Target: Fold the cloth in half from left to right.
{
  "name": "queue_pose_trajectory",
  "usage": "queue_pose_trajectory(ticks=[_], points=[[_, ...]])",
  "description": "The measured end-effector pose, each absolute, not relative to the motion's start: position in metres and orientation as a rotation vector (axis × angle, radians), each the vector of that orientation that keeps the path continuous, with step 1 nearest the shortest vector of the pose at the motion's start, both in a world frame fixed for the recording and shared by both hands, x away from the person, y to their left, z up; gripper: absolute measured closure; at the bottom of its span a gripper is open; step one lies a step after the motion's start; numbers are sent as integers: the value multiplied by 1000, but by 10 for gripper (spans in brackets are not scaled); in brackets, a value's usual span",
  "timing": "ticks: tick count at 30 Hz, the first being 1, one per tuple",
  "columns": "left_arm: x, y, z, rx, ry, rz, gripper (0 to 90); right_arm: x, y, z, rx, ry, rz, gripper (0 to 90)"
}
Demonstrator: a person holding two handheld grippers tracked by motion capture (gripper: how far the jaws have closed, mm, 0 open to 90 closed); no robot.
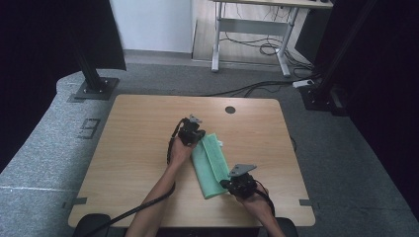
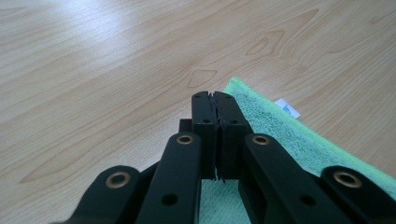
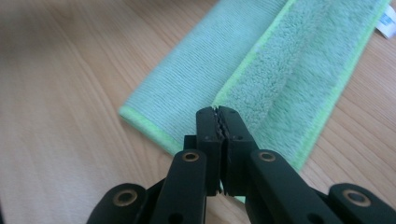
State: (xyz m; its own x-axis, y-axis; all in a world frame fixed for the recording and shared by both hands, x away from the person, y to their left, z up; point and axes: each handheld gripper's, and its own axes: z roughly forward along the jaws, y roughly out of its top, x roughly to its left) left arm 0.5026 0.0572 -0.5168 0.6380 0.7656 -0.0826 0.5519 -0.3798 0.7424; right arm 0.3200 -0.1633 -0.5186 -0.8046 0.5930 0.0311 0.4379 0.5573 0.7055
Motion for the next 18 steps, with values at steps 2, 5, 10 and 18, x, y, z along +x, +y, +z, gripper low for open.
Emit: queue_pose_trajectory(ticks=[2, 5, 10, 18], points=[[504, 54, -519, 2093, 1020, 357, 874, 321, -165, -520, 877, 2581, 1076, 868], [506, 49, -521, 2092, 1021, 357, 859, 321, -166, -522, 880, 2578, 1065, 867], [506, 46, -518, 2062, 1019, 387, 619, 321, -169, -521, 887, 2562, 1054, 841], [498, 45, -499, 2060, 983, 465, 366, 324, -181, -512, 943, 2462, 1060, 682]])
